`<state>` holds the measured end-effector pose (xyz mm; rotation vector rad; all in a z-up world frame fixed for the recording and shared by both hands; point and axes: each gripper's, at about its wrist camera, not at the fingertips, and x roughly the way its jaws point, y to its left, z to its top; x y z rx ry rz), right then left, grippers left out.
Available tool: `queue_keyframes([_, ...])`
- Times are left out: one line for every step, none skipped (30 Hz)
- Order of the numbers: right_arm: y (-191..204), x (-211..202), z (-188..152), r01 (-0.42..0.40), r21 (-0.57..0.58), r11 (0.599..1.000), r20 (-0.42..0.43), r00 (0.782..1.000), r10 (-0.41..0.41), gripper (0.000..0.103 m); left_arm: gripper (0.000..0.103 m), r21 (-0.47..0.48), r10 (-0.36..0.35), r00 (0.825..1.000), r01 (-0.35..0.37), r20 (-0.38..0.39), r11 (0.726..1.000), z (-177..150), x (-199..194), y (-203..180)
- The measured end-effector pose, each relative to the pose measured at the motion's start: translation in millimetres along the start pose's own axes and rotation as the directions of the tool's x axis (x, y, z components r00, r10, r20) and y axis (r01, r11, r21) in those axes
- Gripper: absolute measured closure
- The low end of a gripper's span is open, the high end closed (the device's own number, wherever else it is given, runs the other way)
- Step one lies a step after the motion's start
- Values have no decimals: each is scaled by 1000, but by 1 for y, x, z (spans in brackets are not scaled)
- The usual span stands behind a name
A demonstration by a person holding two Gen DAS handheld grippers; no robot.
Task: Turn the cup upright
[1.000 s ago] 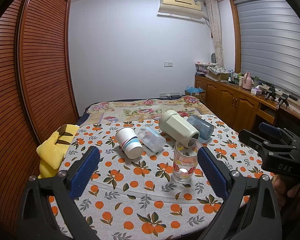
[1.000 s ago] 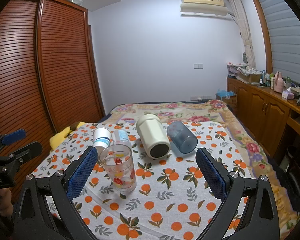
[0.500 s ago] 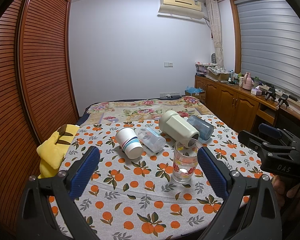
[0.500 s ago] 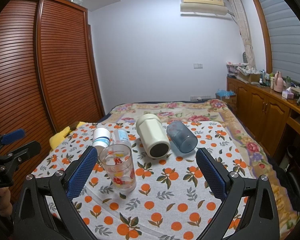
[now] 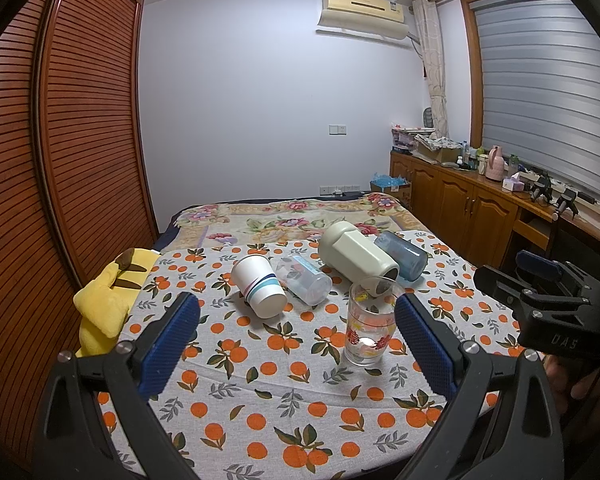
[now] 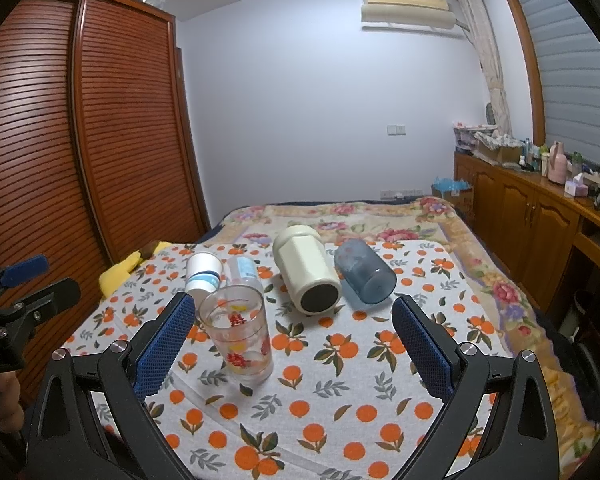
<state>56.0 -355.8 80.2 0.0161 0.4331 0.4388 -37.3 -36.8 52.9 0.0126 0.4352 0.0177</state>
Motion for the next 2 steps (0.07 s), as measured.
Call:
queue_keyframes([0,0,0,1,-1,1000,0,1000,-1,3,4,0,0,1000,0,0,1000,0,0,0])
queue_keyframes([0,-1,0,2,-1,1000,1,1000,-2,3,4,0,1,1000,-1,0,1000,0,0,0])
